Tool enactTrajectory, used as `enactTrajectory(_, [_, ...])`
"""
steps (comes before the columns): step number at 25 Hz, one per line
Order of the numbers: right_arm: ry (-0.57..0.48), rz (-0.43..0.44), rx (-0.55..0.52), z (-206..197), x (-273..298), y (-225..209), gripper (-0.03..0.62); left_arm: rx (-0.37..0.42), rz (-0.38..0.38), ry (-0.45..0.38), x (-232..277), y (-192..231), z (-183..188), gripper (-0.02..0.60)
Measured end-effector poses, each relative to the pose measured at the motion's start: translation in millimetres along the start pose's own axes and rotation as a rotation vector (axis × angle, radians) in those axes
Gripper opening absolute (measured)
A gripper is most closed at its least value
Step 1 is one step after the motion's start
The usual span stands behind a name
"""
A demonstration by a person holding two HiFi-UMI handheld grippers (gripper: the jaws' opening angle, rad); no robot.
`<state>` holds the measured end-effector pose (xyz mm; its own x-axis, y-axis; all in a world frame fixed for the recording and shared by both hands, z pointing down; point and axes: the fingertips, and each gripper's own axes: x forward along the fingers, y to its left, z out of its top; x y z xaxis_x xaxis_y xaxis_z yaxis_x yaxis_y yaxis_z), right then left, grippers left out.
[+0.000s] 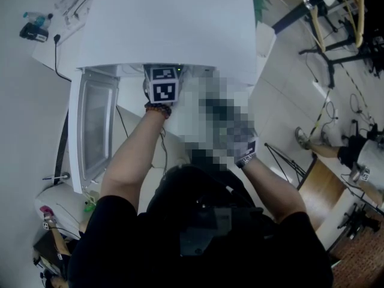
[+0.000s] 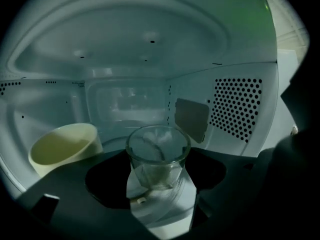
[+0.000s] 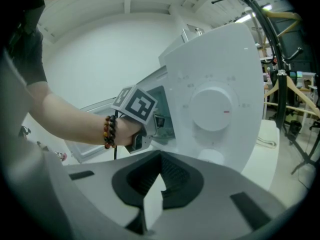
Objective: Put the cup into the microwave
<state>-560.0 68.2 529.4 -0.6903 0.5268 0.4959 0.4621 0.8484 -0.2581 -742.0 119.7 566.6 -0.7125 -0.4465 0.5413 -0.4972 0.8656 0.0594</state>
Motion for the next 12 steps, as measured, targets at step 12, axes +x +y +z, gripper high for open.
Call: enactTrajectory(12, [-0.004,0.007,0.003,0.9,2.1,1.7,0.002,0.002,0.027,-0.004,-0.6,2.1,-1.3,0.358])
